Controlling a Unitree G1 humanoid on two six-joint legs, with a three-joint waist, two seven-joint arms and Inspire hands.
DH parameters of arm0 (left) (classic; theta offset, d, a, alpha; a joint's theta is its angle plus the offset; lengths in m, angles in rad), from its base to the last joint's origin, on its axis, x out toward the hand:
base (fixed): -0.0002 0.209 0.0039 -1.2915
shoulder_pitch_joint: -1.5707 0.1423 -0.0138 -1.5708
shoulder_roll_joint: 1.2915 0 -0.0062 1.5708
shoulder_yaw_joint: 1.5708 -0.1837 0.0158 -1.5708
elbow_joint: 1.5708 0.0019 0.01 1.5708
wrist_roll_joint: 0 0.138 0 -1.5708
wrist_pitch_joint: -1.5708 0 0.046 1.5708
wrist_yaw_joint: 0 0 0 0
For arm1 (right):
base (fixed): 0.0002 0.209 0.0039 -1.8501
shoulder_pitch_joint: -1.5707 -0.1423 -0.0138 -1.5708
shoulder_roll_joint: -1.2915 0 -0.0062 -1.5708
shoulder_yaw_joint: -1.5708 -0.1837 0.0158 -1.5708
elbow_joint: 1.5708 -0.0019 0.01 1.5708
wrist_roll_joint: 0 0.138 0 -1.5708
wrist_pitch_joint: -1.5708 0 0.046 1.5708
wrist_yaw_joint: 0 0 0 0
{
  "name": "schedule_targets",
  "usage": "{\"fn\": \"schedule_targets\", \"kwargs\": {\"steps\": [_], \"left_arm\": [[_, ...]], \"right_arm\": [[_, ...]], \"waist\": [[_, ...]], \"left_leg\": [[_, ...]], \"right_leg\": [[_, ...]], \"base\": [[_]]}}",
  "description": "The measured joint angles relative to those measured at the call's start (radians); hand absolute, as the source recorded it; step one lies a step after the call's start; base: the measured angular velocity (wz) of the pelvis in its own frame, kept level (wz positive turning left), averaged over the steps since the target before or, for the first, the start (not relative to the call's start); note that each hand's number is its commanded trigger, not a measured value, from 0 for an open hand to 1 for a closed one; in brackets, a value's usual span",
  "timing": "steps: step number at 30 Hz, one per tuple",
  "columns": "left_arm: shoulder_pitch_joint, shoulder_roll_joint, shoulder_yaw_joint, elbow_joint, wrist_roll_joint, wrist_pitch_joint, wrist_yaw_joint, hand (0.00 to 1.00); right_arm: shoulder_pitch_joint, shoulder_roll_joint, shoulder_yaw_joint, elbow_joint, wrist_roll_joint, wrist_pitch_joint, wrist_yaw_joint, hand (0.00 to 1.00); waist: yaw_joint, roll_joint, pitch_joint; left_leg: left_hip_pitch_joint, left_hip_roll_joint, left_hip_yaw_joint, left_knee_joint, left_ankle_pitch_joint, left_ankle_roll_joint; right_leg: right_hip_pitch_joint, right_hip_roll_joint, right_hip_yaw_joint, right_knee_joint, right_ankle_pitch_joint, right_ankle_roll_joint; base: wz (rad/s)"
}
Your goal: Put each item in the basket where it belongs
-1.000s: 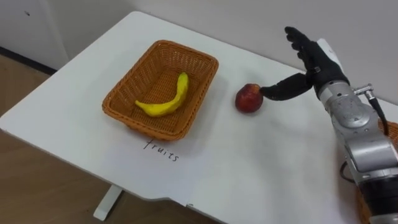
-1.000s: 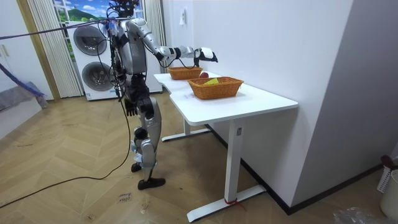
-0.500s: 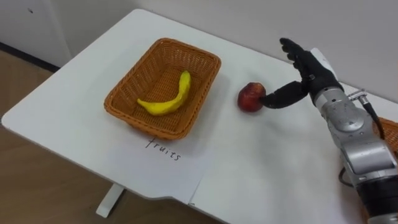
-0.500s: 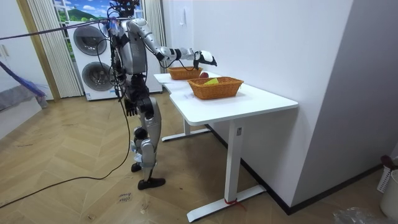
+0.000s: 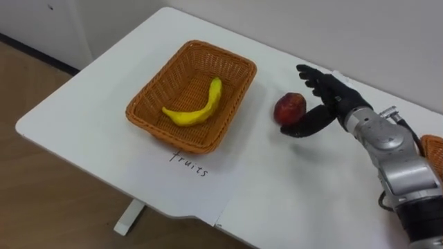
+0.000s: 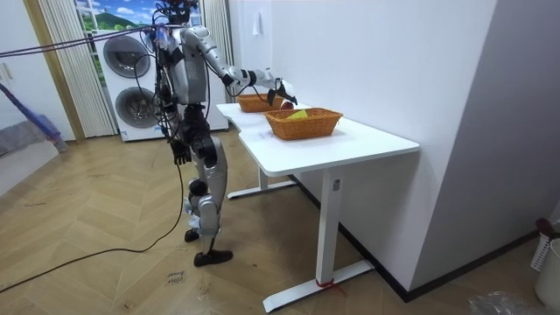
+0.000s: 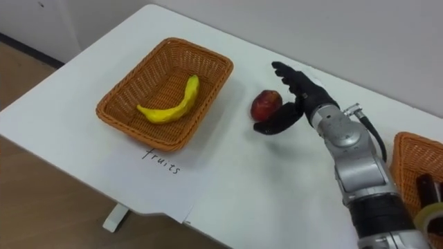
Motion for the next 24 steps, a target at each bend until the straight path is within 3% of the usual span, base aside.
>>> {"fn": "schedule_targets", "kwargs": {"steps": [4, 8, 13, 24], "left_arm": [[-0.006, 0.001, -0.001, 0.013, 0.000, 0.000, 0.000, 0.00], [-0.005, 0.003, -0.004, 0.019, -0.001, -0.002, -0.002, 0.00], [-0.002, 0.002, -0.012, 0.020, 0.000, 0.000, -0.006, 0.00], [-0.001, 0.000, -0.027, 0.018, 0.001, -0.001, 0.003, 0.00]], "right_arm": [[0.000, 0.000, 0.006, 0.013, 0.055, 0.006, 0.019, 0.00], [0.000, 0.001, 0.006, 0.052, 0.172, 0.006, 0.015, 0.00], [0.000, 0.002, 0.005, 0.060, 0.214, 0.005, 0.004, 0.00], [0.000, 0.010, 0.005, 0.082, 0.214, 0.004, -0.057, 0.00]], "waist": [[0.000, -0.014, -0.0040], [0.000, -0.015, 0.0070], [-0.001, -0.006, 0.0140], [0.001, 0.016, 0.0072]], "left_leg": [[0.002, -0.001, 0.002, 0.000, 0.000, 0.000], [0.014, -0.001, 0.001, -0.002, 0.000, 0.000], [0.007, 0.000, 0.000, -0.001, -0.002, 0.000], [-0.001, -0.001, 0.000, 0.004, -0.001, 0.000]], "right_leg": [[0.006, 0.000, 0.003, 0.000, 0.000, 0.000], [0.019, 0.000, 0.001, -0.001, 0.000, 0.000], [0.016, 0.001, 0.001, -0.001, 0.000, 0.000], [0.005, 0.000, 0.001, -0.001, 0.000, 0.000]], "base": [[0.00], [0.00], [0.00], [0.00]]}}
